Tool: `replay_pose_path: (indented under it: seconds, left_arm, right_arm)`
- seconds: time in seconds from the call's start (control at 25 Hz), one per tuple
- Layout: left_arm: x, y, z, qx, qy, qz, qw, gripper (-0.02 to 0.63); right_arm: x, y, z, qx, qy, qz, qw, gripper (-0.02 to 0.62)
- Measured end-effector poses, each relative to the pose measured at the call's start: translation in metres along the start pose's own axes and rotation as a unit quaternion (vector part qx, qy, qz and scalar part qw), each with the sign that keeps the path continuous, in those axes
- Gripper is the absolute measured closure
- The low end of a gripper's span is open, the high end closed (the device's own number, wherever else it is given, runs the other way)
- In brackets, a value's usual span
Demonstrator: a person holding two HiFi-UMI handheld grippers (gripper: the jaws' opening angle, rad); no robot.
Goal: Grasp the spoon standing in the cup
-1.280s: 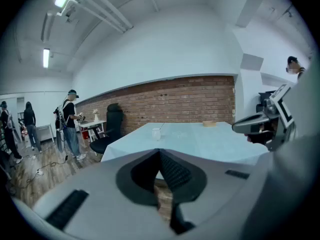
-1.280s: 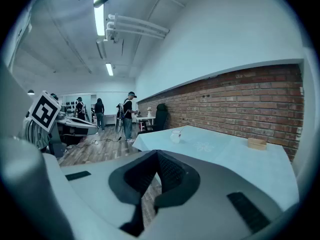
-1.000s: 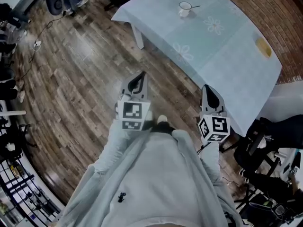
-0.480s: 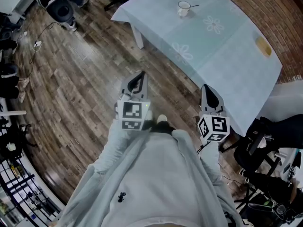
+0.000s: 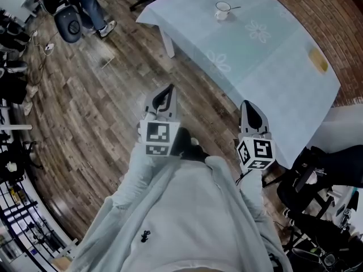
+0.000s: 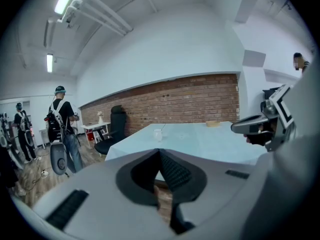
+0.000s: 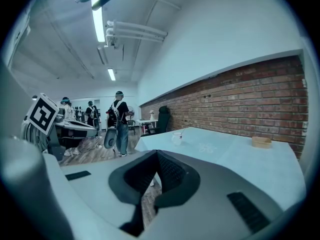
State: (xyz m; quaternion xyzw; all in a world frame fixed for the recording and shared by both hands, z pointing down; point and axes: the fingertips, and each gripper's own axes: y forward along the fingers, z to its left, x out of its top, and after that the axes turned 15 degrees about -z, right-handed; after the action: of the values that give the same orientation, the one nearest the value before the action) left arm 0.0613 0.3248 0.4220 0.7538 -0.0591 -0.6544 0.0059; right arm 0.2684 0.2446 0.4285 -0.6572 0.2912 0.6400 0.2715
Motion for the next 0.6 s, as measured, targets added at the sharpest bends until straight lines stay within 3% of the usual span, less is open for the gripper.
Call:
replay_pose_path:
  seconds: [0.32, 0.6]
  left_arm:
    - [-0.006, 0.025, 0.017, 0.009, -0.004, 0.002, 1.0000, 0.589]
    - [-0.013, 0.081, 0.067, 0.005, -0.008, 0.001, 1.0000, 0.589]
  right_arm:
    - [-0.005, 0.037, 0.000, 0.016, 0.000, 0.006, 1.000, 0.581]
    - [-0.008, 0.115, 0.003, 0.018, -0.002, 0.012, 1.000, 0.580]
